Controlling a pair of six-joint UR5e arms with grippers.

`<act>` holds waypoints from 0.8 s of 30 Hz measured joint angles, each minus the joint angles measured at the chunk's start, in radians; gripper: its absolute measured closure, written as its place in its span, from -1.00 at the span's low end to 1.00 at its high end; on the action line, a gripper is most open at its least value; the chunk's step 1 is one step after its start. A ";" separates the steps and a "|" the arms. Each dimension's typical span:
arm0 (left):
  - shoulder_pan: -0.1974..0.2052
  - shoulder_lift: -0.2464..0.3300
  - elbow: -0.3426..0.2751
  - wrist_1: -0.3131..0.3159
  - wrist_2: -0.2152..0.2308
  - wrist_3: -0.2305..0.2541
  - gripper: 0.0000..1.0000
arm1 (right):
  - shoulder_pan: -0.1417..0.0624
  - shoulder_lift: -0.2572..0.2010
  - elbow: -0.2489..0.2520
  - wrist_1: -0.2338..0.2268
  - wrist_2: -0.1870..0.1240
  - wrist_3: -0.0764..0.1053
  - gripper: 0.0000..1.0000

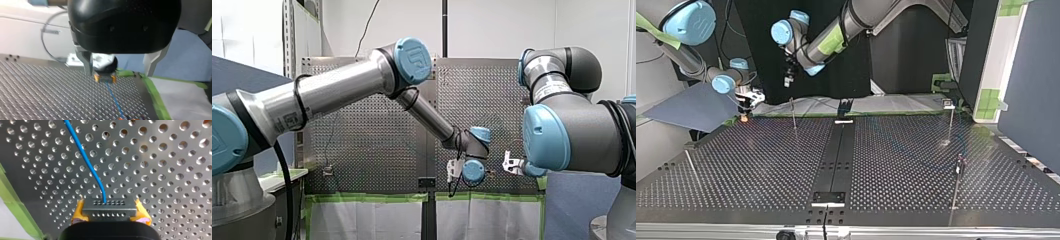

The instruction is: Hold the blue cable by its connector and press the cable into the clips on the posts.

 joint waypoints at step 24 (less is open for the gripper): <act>-0.024 0.234 -0.234 0.123 -0.006 -0.016 -1.00 | 0.001 0.002 0.000 -0.001 -0.001 -0.001 1.00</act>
